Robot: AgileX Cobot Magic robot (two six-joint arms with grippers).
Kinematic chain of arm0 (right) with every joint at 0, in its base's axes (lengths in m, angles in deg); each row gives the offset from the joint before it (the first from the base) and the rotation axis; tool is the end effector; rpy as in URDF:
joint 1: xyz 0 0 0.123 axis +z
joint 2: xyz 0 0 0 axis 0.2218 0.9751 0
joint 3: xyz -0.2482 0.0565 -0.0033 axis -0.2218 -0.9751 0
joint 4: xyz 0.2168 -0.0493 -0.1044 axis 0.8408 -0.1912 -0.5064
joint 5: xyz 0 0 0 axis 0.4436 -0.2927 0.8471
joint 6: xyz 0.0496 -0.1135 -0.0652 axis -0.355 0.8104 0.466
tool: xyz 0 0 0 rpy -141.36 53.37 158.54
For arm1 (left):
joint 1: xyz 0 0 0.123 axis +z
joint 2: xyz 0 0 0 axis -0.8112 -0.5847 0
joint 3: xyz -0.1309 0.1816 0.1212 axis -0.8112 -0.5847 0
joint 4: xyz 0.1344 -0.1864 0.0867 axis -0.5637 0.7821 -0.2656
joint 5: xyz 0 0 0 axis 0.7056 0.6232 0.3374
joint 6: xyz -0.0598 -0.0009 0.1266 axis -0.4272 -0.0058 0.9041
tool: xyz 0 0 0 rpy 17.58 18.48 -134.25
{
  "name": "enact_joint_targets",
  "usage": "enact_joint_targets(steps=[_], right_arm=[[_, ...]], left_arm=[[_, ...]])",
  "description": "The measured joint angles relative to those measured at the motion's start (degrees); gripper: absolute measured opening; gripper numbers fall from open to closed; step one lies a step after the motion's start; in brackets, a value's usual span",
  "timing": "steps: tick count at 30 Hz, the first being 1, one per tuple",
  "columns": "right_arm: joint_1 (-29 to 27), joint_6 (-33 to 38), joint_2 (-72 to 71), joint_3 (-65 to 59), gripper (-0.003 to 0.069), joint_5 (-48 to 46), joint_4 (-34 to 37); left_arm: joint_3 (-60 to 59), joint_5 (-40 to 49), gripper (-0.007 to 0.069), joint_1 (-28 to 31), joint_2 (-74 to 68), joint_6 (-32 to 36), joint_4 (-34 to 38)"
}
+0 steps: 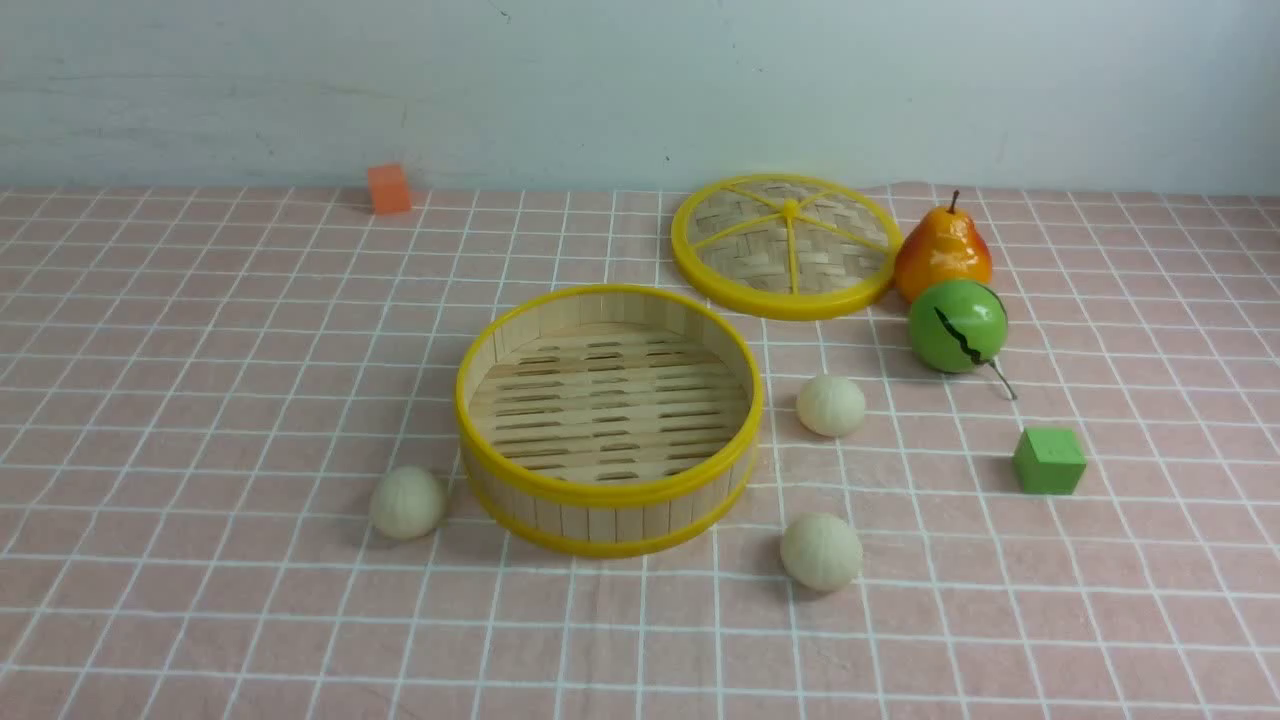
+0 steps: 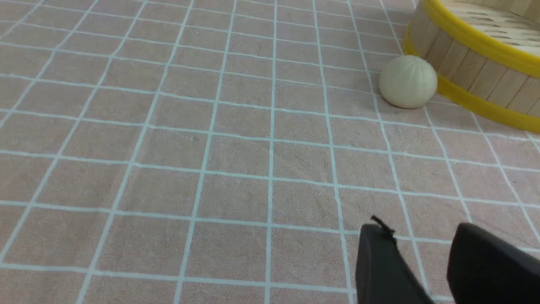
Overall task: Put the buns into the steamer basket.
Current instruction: Use the left arm to grab a steamed stuffed bun
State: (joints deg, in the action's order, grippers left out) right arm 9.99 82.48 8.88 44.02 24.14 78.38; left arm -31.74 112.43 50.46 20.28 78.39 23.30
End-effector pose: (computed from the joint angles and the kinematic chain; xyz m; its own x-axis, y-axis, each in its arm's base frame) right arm 0.1231 -0.0068 0.1593 -0.3025 -0.0090 -0.9531 0.0474 0.9986 -0.0244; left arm 0.1226 -0.0107 0.1535 -0.3292 -0.1517 -0.9320 0.0269 0.9851 -0.1699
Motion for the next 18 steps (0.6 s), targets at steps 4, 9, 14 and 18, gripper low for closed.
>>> enact_joint_targets(steps=[4, 9, 14, 18], right_arm=[[0.0, 0.0, 0.0, 0.0, 0.0239, 0.0, 0.0], [0.0, 0.0, 0.0, 0.0, 0.0239, 0.0, 0.0], [0.0, 0.0, 0.0, 0.0, 0.0239, 0.0, 0.0], [0.0, 0.0, 0.0, 0.0, 0.0239, 0.0, 0.0]], left_arm=[[0.0, 0.0, 0.0237, 0.0, 0.0, 0.0, 0.0], [0.0, 0.0, 0.0237, 0.0, 0.0, 0.0, 0.0], [0.0, 0.0, 0.0237, 0.0, 0.0, 0.0, 0.0], [0.0, 0.0, 0.0237, 0.0, 0.0, 0.0, -0.5]])
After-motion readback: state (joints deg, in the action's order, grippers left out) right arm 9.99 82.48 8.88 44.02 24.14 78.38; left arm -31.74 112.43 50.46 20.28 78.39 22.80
